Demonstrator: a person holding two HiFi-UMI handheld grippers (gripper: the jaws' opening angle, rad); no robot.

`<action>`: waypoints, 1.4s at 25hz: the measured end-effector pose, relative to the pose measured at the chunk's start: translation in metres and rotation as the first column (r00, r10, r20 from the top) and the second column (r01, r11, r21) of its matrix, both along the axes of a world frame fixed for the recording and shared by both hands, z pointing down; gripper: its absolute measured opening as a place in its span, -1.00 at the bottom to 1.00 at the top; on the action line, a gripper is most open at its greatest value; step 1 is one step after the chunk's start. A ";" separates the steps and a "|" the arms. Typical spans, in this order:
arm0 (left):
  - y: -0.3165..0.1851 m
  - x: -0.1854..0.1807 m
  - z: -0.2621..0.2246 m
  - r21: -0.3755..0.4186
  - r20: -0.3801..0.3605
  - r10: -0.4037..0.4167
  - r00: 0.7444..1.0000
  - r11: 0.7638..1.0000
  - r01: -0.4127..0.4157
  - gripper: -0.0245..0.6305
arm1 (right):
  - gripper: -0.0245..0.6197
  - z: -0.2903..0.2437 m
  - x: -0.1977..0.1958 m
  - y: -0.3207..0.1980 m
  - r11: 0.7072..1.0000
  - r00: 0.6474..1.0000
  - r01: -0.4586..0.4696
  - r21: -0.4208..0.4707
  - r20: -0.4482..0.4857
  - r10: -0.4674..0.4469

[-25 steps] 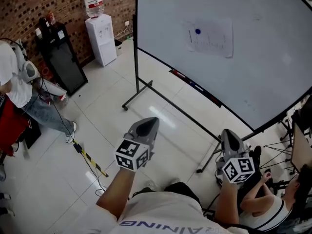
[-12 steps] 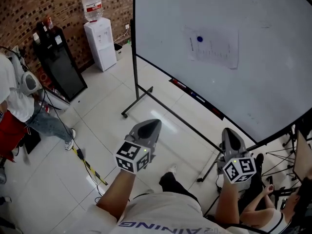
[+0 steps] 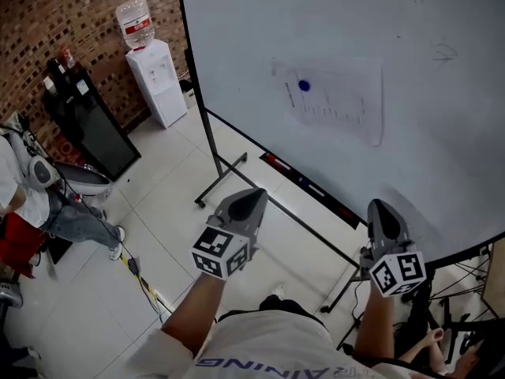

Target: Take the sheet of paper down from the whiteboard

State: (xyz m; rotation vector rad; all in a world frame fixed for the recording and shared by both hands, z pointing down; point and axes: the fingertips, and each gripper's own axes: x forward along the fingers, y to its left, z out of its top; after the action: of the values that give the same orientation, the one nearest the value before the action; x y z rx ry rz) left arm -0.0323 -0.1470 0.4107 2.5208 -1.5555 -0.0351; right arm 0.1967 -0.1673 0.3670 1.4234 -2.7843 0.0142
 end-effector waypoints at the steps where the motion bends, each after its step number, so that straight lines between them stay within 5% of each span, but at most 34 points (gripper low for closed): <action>1: -0.011 0.006 -0.003 0.005 0.012 0.003 1.000 1.000 -0.003 -0.92 | -0.90 -0.003 0.003 -0.012 1.000 1.000 0.004 0.005 0.012 -0.004; 9: -0.078 0.022 -0.022 0.022 0.049 0.024 0.999 0.999 -0.025 -0.92 | -0.90 -0.022 0.009 -0.058 0.999 0.999 0.010 0.031 0.052 -0.011; 15: -0.131 0.022 -0.043 0.065 0.063 0.100 0.993 0.992 -0.104 -0.92 | -0.90 -0.043 0.028 -0.073 0.991 0.992 -0.114 0.071 0.064 0.109; 26: -0.202 0.014 -0.074 0.131 0.147 0.175 0.974 0.972 -0.194 -0.91 | -0.90 -0.068 -0.008 -0.095 0.975 0.981 -0.194 0.106 0.027 0.193; 30: -0.217 0.024 -0.094 0.216 0.260 0.155 0.953 0.953 -0.214 -0.58 | -0.90 -0.073 -0.012 -0.099 0.972 0.978 -0.207 0.110 0.012 0.207; 35: -0.237 0.030 -0.103 0.266 0.337 0.075 0.938 0.949 -0.172 -0.42 | -0.90 -0.078 -0.015 -0.101 0.971 0.978 -0.209 0.119 0.002 0.210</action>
State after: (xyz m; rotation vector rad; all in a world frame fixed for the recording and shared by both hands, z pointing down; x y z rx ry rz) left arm -0.0027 -0.3839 0.3075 2.9806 -1.5984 0.1906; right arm 0.1813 -0.2681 0.2892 1.7333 -2.6524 -0.1587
